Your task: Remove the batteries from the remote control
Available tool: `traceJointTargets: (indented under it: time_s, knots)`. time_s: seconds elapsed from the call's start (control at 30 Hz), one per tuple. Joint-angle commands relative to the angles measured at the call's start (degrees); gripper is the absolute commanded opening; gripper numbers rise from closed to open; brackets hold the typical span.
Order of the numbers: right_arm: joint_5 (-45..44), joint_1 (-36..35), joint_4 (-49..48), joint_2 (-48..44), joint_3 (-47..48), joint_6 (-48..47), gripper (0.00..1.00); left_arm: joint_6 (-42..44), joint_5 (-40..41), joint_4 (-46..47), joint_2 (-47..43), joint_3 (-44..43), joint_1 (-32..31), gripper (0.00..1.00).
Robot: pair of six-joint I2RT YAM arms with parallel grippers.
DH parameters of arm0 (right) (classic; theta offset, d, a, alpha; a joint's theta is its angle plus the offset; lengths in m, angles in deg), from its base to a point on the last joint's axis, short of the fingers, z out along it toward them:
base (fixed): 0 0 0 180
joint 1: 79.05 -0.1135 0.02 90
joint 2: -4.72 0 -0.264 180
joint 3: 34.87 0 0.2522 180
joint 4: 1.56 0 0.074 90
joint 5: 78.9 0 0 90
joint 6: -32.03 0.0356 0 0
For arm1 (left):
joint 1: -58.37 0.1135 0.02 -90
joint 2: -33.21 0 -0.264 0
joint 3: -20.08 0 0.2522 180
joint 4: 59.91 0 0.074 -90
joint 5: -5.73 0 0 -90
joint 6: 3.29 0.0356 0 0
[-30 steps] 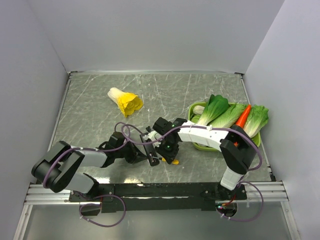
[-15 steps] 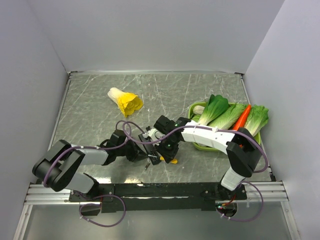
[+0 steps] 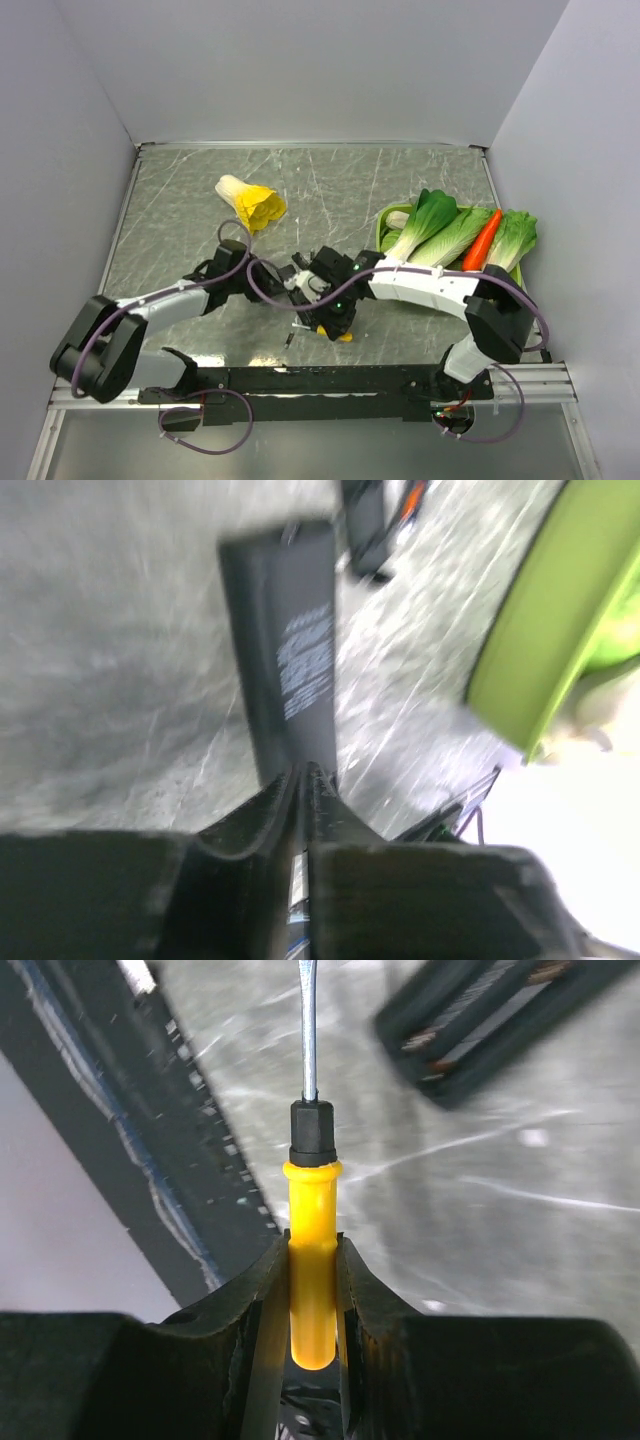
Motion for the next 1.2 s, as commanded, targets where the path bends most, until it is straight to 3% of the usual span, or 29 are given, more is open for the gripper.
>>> traceJointTargets:
  time_s: [0.0,0.03,0.13,0.27,0.43,0.5,0.6,0.7,0.73,0.83,0.97,1.03,1.17]
  knots:
    - [0.05,-3.07,-7.49,-4.12,-4.19,5.41,0.0,3.92,4.35,-9.13,-5.93,-3.75,3.43,0.21]
    - [-1.09,-3.07,-8.82,-4.91,-5.68,8.2,0.0,4.45,4.88,-9.94,-8.55,-3.84,4.05,0.31]
    - [-5.48,-3.08,-14.79,-9.21,-8.4,14.7,0.0,5.42,8.04,-14.5,-14.7,-4.11,6.95,0.45]
    - [-15.32,-1.94,-18.32,-15.02,-9.03,18.6,0.0,6.74,13.4,-21.18,-21.48,-5.86,10.38,0.58]
    - [-29.82,6.75,-21.99,-9.96,-6.58,18.87,0.0,10.77,17.02,-28.46,-27.03,-9.63,10.65,0.92]
    - [-32.2,8.78,-23.33,-7.83,-5.87,18.87,0.0,12.09,17.01,-30.67,-26.07,-11.04,10.65,0.96]
    - [-33.7,9.58,-23.69,-3.08,-4.2,19.91,0.01,14.72,19.21,-32.62,-24.84,-12.28,10.65,0.98]
    - [-33.97,9.76,-25.18,0.17,-4.46,20.97,0.05,20.25,15.18,-27.98,-26.06,-10.53,10.65,0.99]
    - [-34.06,9.67,-25.7,0.61,-4.81,21.23,0.1,20.88,12.12,-25.87,-27.02,-8.7,10.65,0.99]
    - [-33.88,9.76,-26.24,2.28,-5.16,21.67,0.13,20.02,9.11,-19.45,-31.94,-5.18,10.65,1.0]
    - [-33.53,9.76,-27.64,2.99,-6.3,22.55,0.2,19.92,9.89,-20.57,-35.47,-5.77,10.65,0.99]
    - [-33.36,9.84,-27.99,2.99,-7.01,22.9,0.28,20.1,11.03,-23.12,-35.3,-7.09,10.65,0.99]
    - [-32.48,9.67,-28.78,3.25,-7.89,24.4,0.31,20.54,10.87,-24.88,-34.24,-8.06,10.65,0.99]
